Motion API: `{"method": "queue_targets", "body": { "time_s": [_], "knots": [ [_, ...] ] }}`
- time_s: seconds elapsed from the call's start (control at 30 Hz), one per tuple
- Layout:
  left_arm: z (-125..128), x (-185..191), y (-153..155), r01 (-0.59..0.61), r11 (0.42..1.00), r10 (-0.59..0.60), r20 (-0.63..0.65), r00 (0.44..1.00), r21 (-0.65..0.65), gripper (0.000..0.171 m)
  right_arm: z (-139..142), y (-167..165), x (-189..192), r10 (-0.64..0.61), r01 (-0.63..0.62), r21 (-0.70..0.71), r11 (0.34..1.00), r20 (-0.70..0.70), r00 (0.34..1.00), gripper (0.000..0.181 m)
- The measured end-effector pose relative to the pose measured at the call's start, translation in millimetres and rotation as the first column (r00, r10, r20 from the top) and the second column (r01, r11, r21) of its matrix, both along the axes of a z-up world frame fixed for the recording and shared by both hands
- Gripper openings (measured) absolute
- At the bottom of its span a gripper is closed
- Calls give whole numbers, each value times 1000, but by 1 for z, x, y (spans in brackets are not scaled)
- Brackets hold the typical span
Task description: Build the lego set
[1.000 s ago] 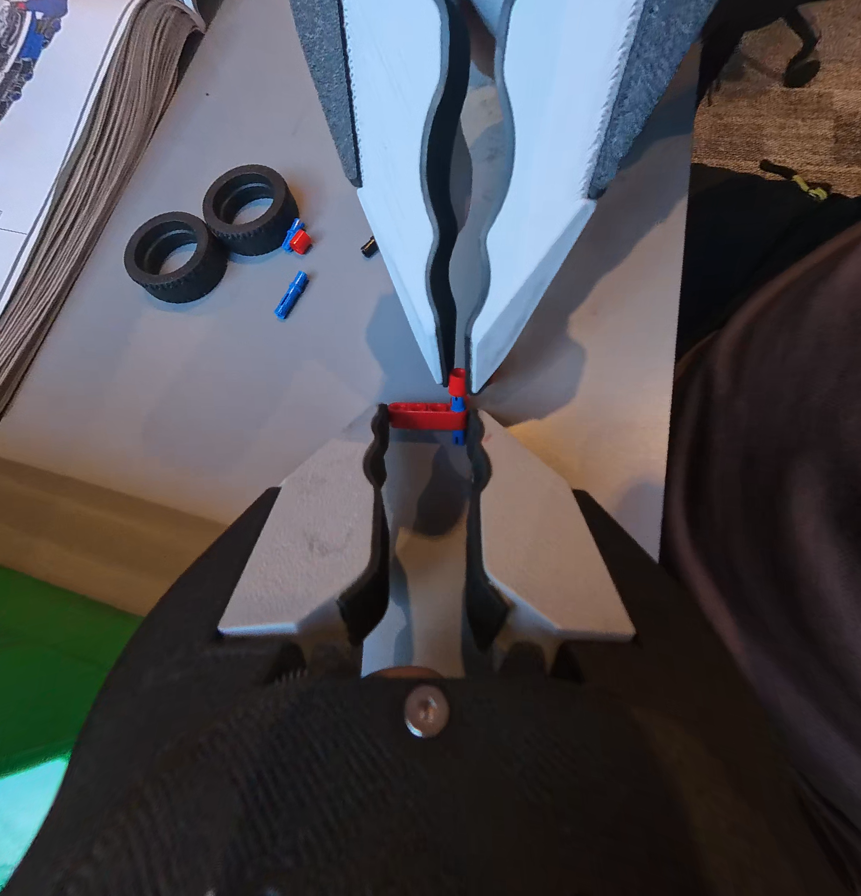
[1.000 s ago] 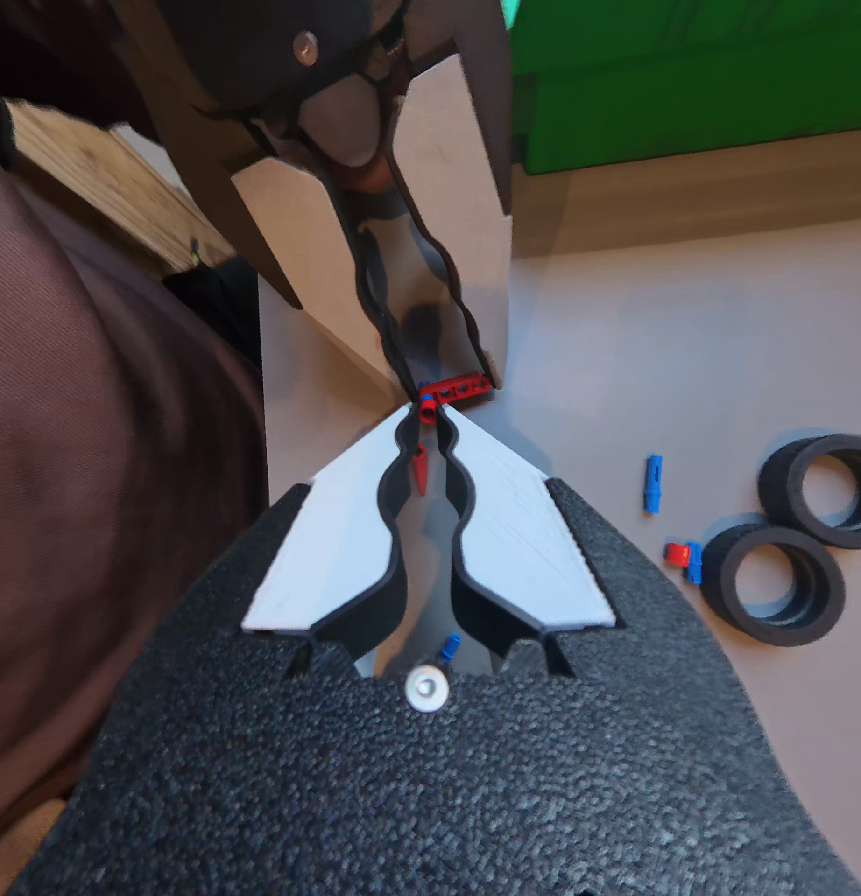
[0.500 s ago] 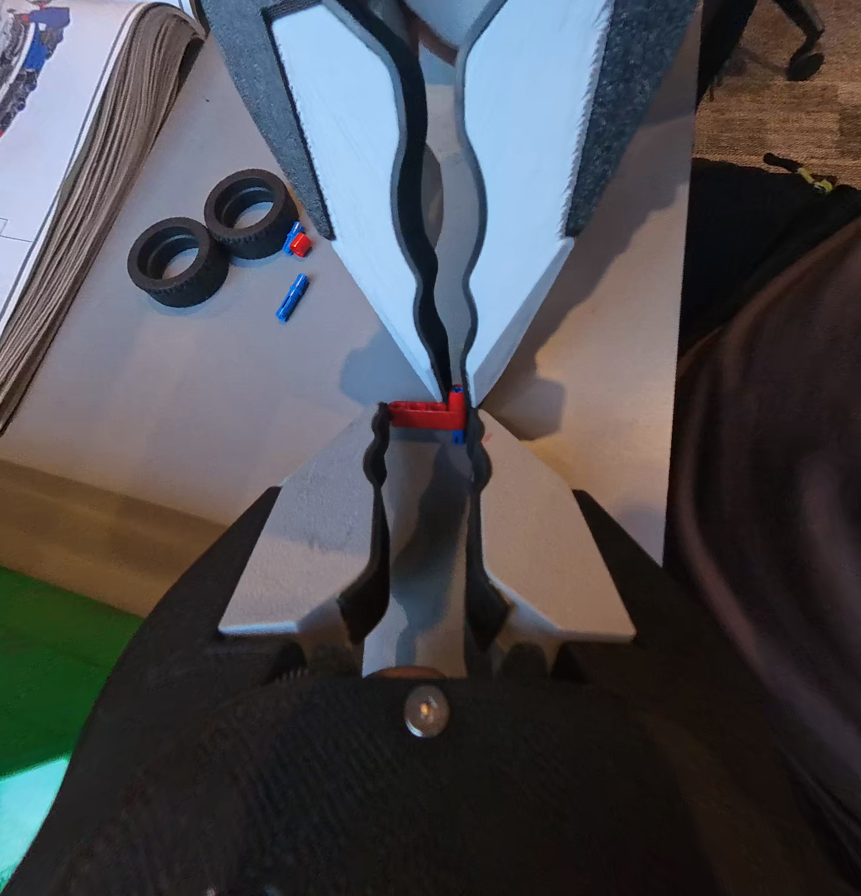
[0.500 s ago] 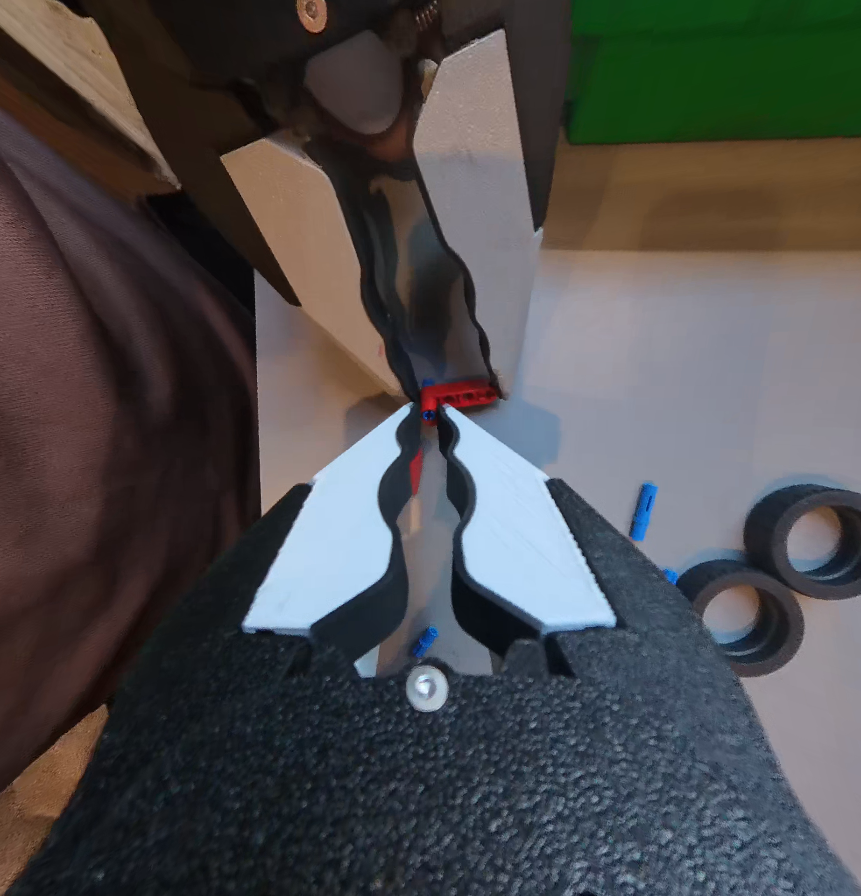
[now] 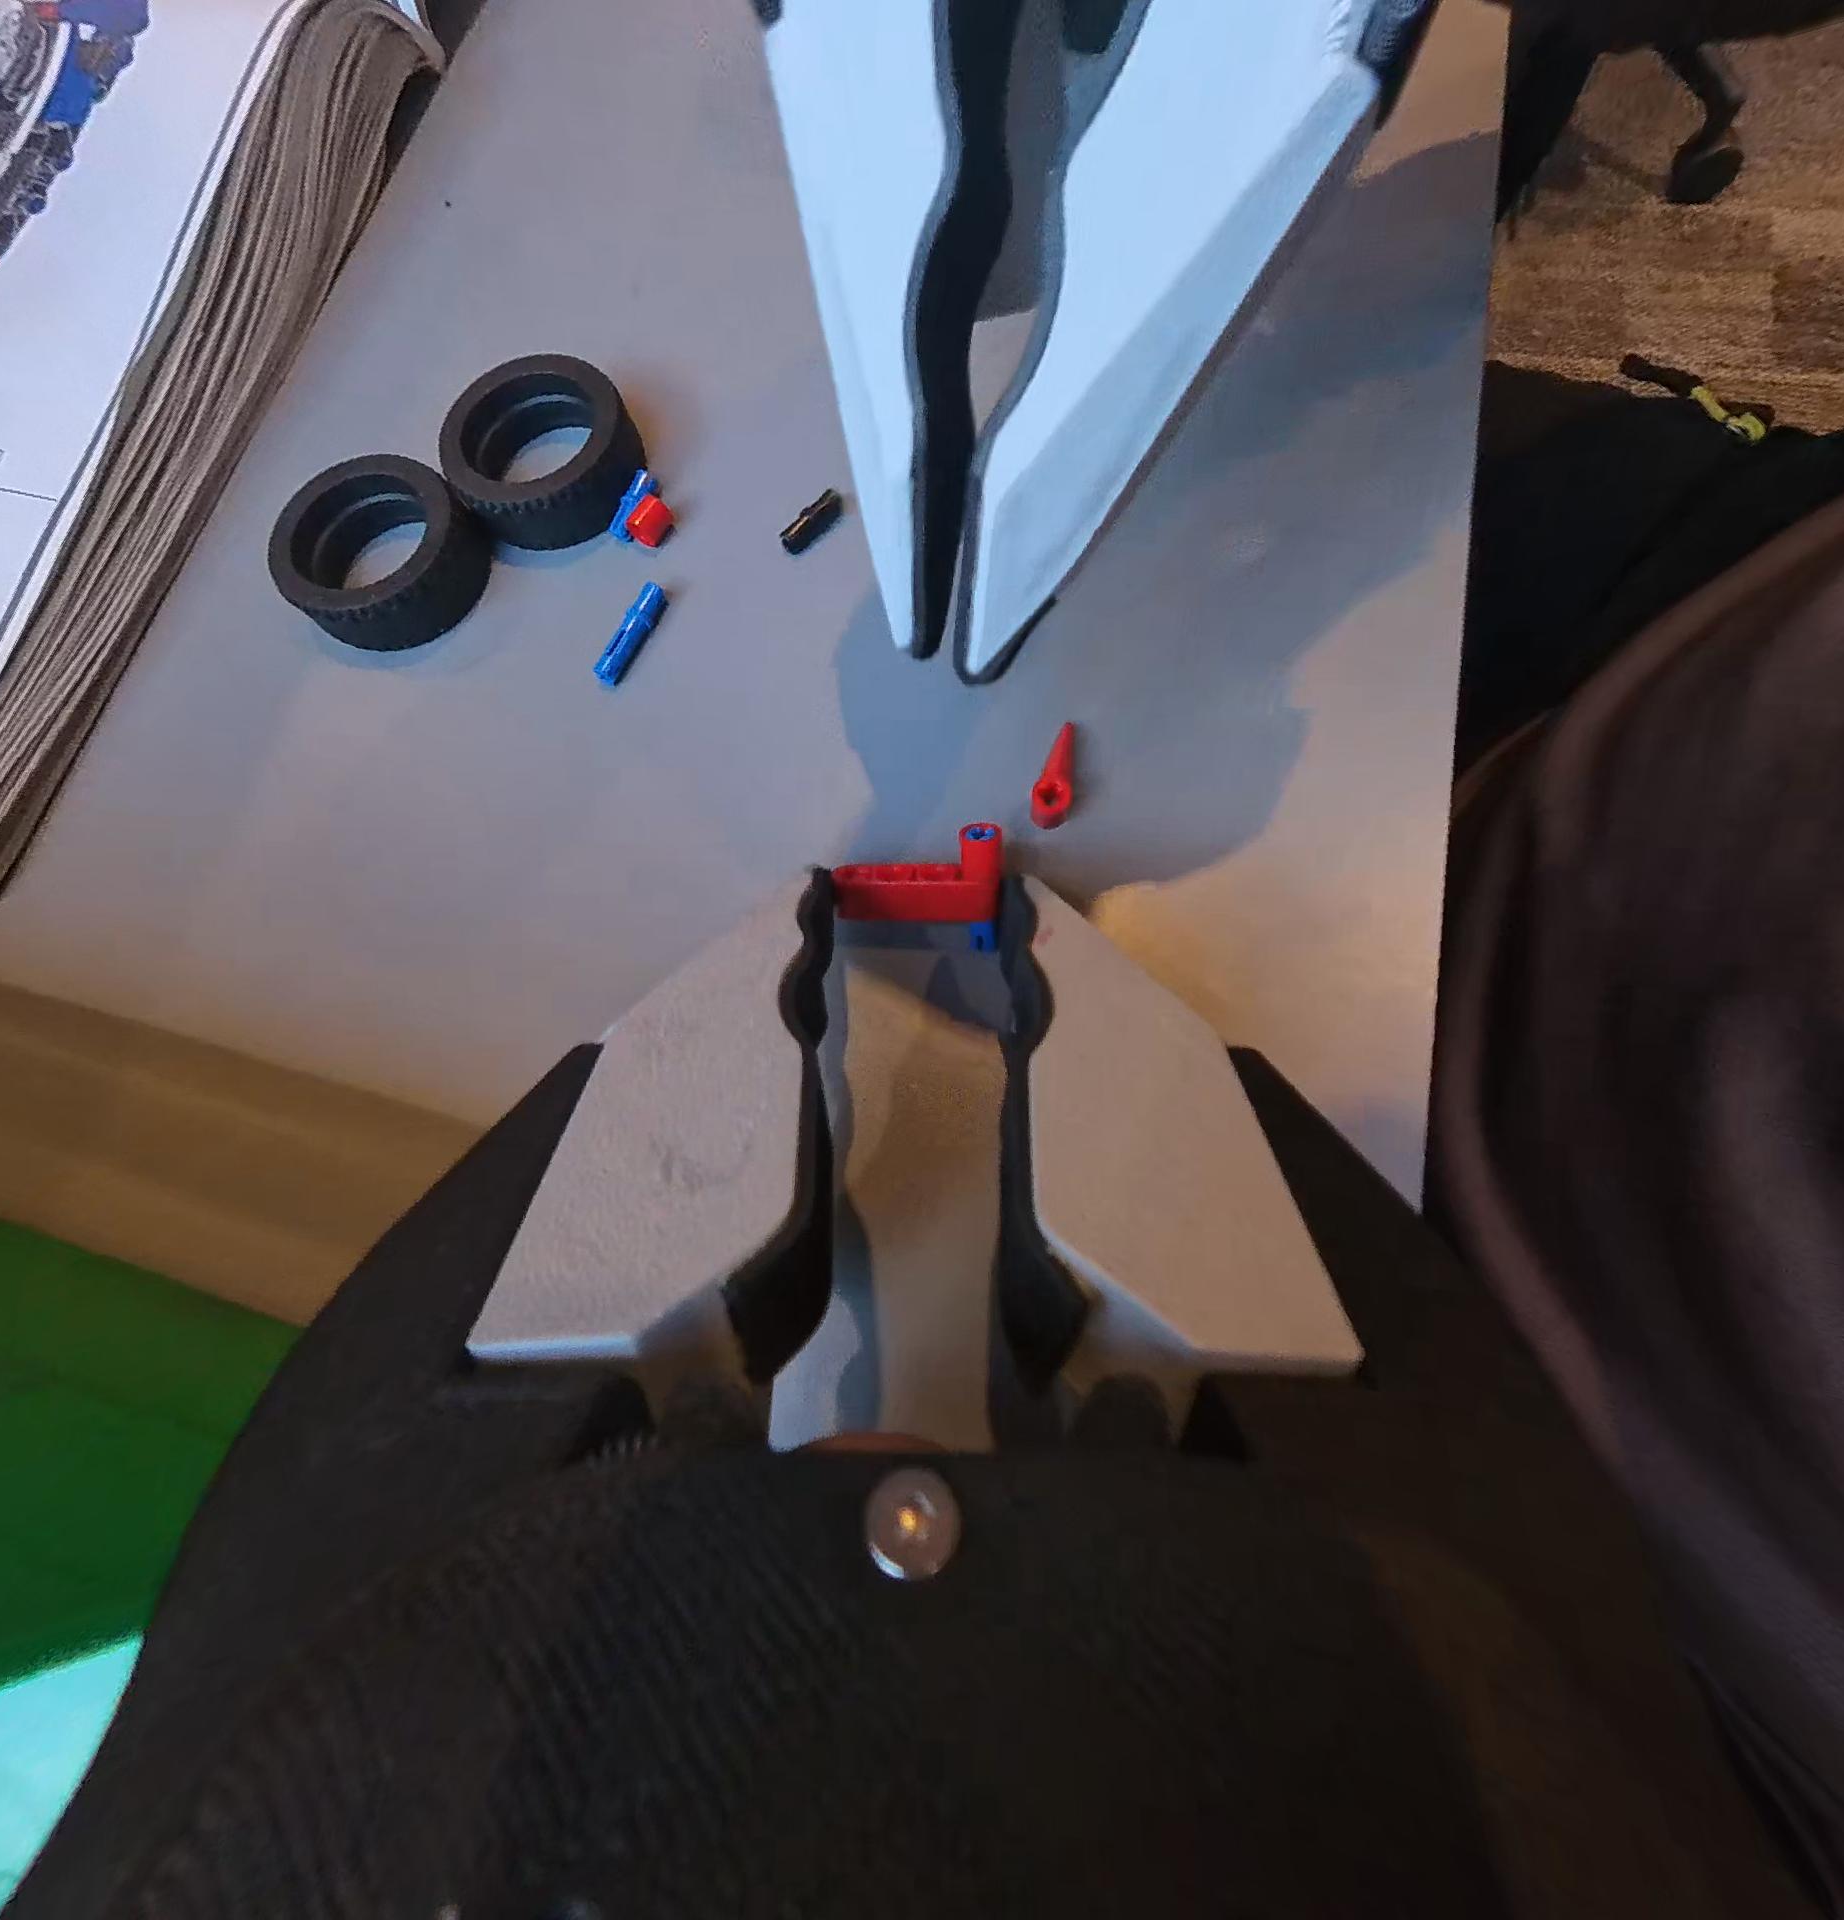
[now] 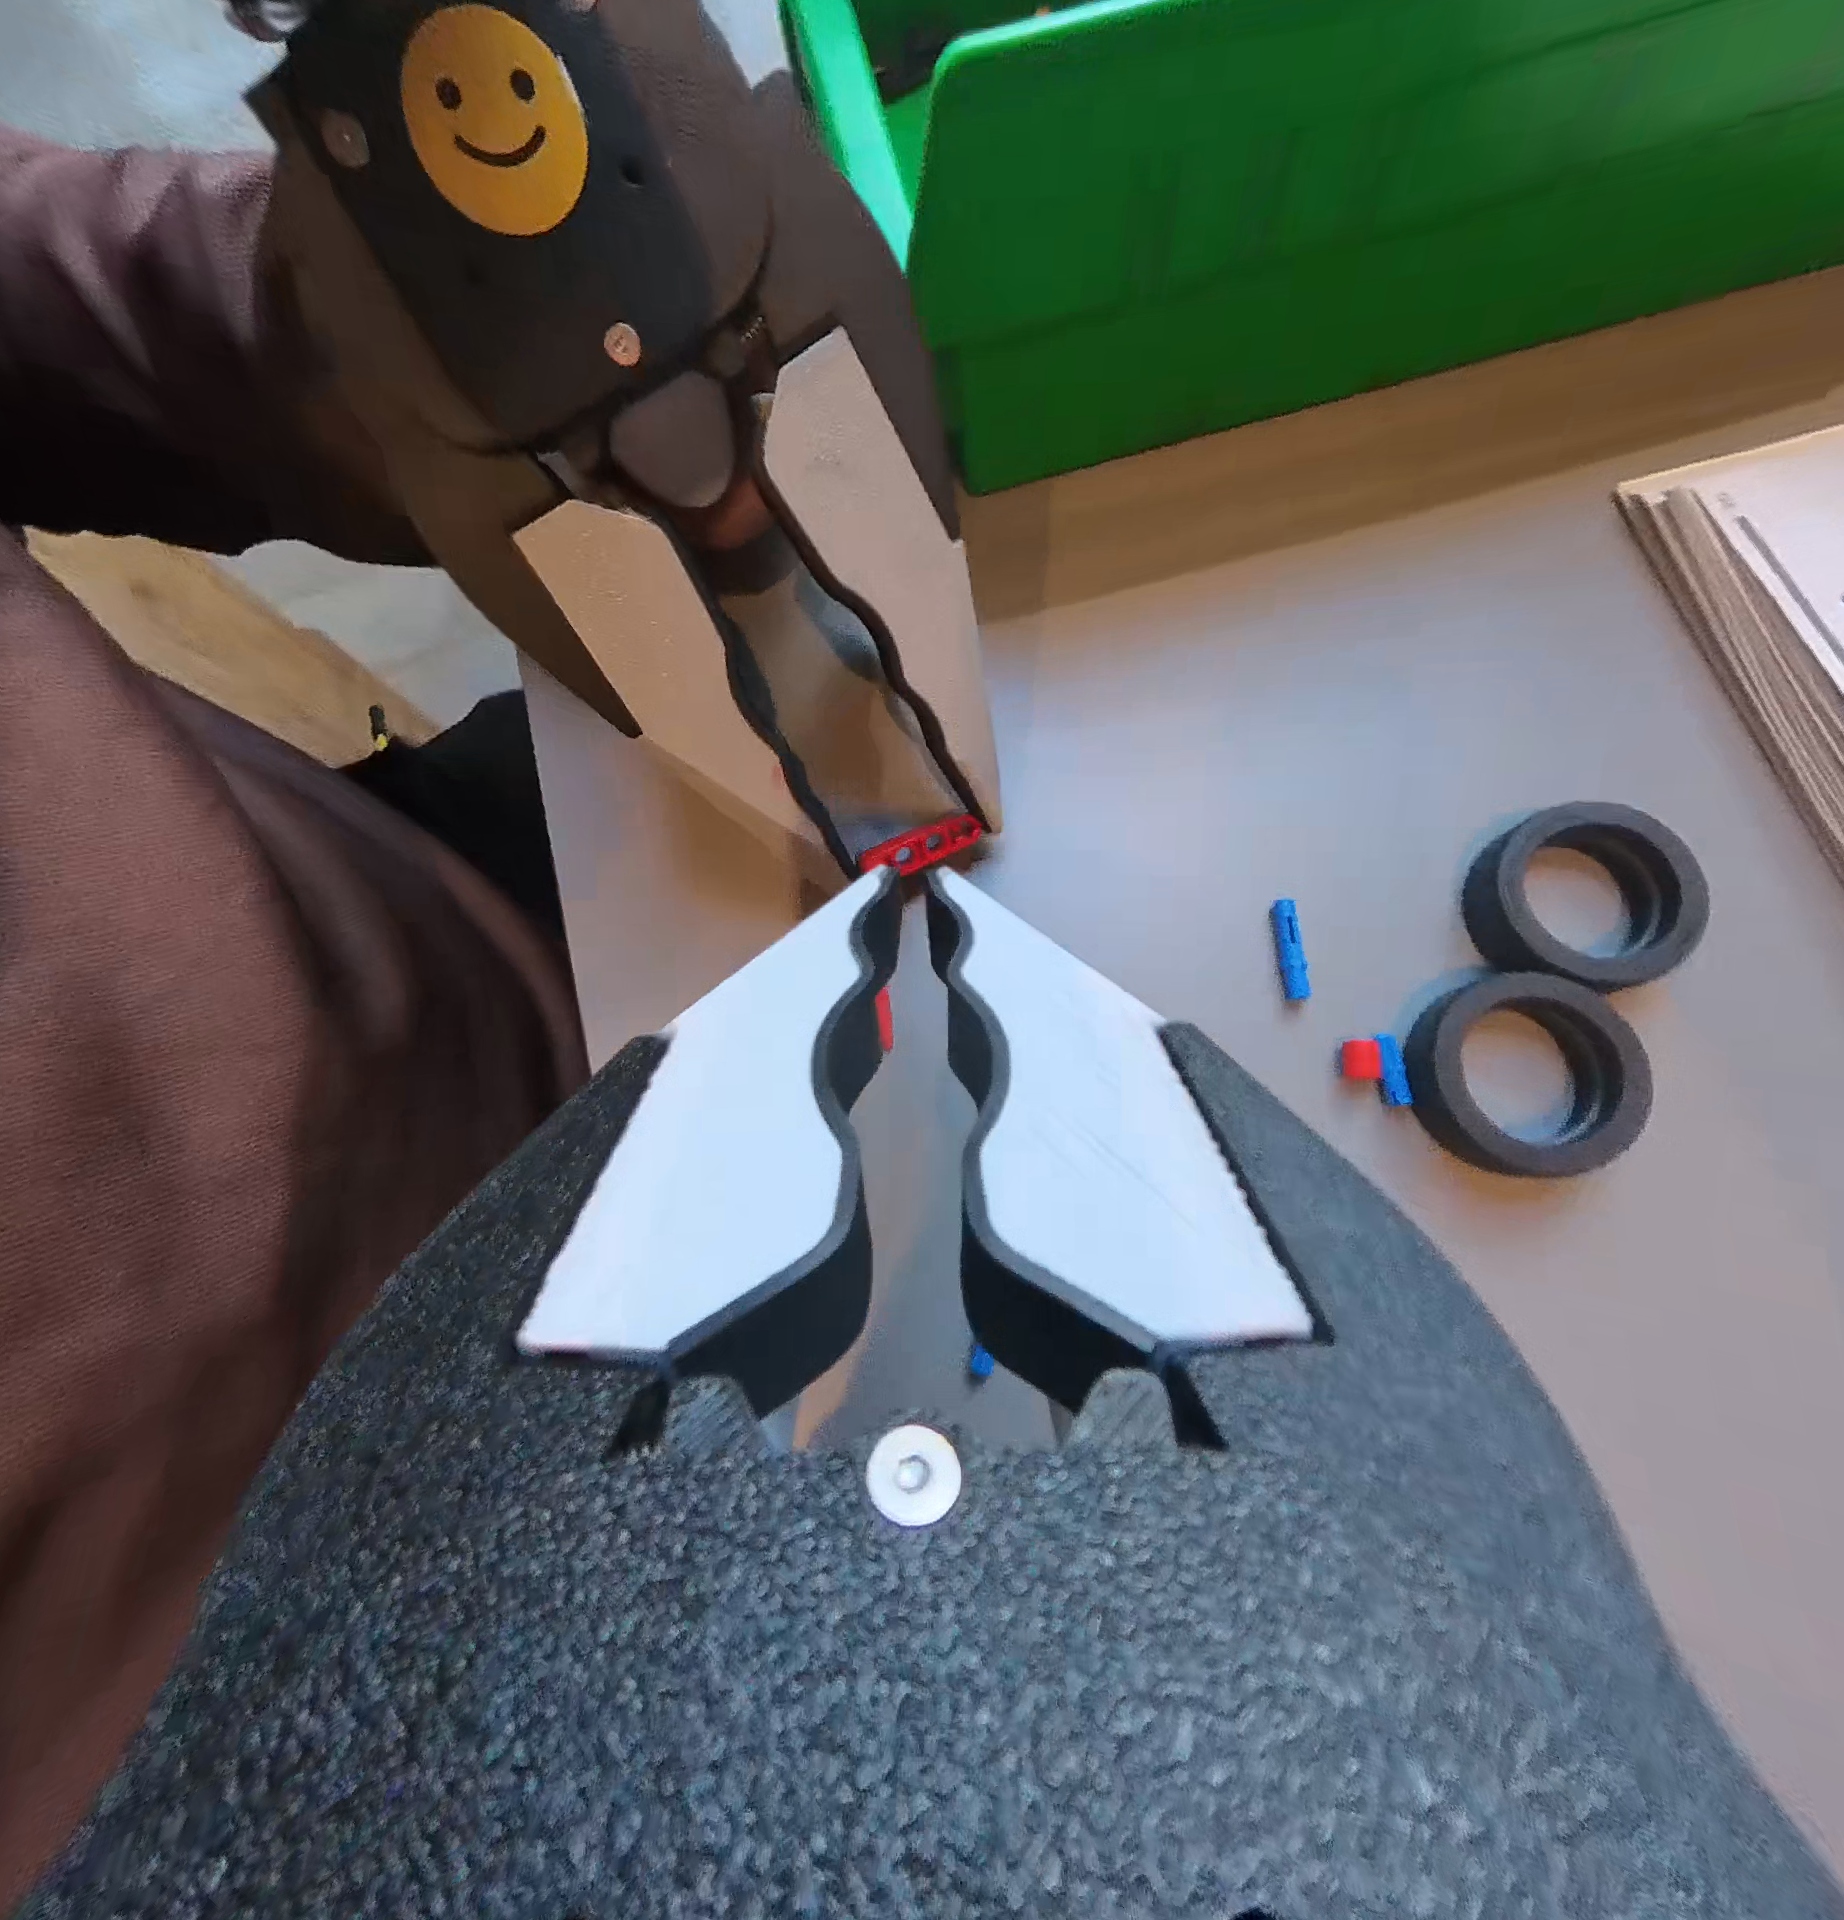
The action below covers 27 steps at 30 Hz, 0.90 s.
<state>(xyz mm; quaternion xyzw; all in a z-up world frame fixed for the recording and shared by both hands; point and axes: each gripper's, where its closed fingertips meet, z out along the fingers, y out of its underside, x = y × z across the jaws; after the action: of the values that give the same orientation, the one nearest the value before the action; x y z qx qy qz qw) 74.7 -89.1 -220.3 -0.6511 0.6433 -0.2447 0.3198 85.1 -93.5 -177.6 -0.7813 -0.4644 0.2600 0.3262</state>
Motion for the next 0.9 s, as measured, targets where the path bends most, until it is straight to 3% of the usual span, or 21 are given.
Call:
{"method": "queue_targets", "body": {
  "time_s": [0.2,0.4,0.67,0.9],
  "knots": [
    [0,0,0,2,1000,-2,1,1000,19,30,6,-4,5,-99,109,75,991,-120,988,6],
    [0,0,0,1,1000,-1,2,1000,24,30,4,-9,9,-119,146,175,974,-156,981,7],
    [0,0,0,-1,1000,1,2,1000,-21,30,16,-3,17,-142,200,412,889,-167,976,2],
    [-1,0,1,-6,999,6,2,1000,-50,30,17,-1,18,-133,199,435,878,-178,975,0]
  ]
}}
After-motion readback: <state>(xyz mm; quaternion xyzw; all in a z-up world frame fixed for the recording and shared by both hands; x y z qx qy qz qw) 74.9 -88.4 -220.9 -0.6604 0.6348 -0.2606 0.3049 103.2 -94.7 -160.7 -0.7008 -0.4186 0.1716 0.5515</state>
